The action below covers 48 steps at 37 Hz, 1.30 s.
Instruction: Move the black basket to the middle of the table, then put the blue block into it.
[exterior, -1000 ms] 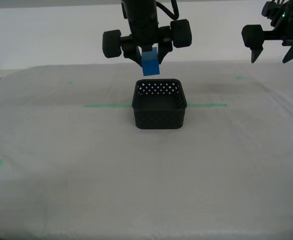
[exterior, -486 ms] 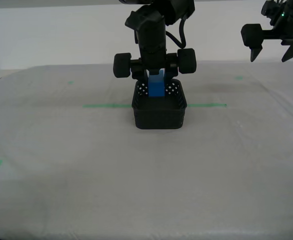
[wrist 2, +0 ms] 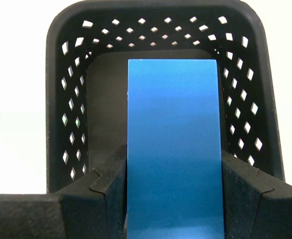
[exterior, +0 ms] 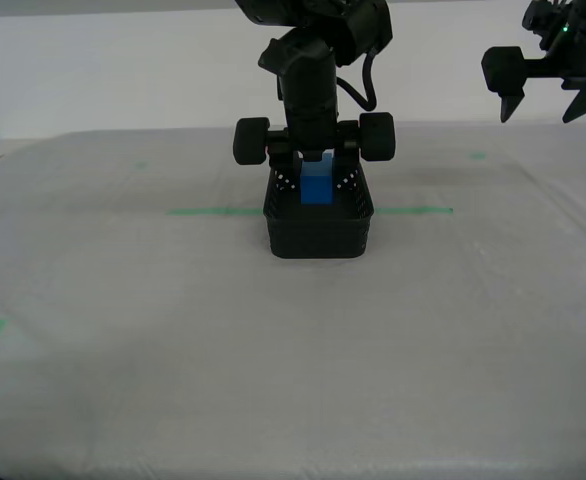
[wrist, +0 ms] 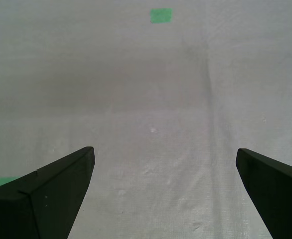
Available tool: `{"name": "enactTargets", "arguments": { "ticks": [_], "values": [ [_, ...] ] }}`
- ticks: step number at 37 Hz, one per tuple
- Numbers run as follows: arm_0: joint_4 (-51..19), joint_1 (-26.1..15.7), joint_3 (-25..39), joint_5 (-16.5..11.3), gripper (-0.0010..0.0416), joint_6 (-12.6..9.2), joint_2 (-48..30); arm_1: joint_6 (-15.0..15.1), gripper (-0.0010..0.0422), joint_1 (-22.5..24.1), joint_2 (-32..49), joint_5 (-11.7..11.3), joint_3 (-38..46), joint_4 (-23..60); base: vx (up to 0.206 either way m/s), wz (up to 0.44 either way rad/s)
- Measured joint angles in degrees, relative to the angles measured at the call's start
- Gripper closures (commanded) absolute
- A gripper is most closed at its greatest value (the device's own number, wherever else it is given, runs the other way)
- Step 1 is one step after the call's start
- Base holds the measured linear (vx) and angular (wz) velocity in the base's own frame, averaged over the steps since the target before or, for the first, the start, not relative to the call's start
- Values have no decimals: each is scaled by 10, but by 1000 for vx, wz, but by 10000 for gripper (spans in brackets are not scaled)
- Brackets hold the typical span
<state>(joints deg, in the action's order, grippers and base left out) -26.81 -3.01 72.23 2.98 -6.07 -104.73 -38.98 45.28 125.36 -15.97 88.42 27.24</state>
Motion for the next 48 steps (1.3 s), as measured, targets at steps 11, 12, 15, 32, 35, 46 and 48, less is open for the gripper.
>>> {"name": "enactTargets", "arguments": {
  "ticks": [11, 12, 15, 32, 35, 46, 48],
  "values": [
    [1, 0, 0, 0, 7, 0, 0, 0, 336, -2, 0, 0, 0, 0, 0, 0],
    [1, 0, 0, 0, 7, 0, 0, 0, 326, -3, 0, 0, 0, 1, 0, 0],
    [1, 0, 0, 0, 7, 0, 0, 0, 292, -3, 0, 0, 0, 0, 0, 0],
    [1, 0, 0, 0, 7, 0, 0, -9, 87, -4, 0, 0, 0, 0, 0, 0],
    [1, 0, 0, 0, 7, 0, 0, -9, 51, -4, 0, 0, 0, 0, 0, 0],
    [1, 0, 0, 0, 7, 0, 0, 6, 23, -6, 0, 0, 0, -5, 0, 0],
    [1, 0, 0, 0, 7, 0, 0, 7, 15, -7, 0, 2, 0, -7, 0, 0]
  ]
}}
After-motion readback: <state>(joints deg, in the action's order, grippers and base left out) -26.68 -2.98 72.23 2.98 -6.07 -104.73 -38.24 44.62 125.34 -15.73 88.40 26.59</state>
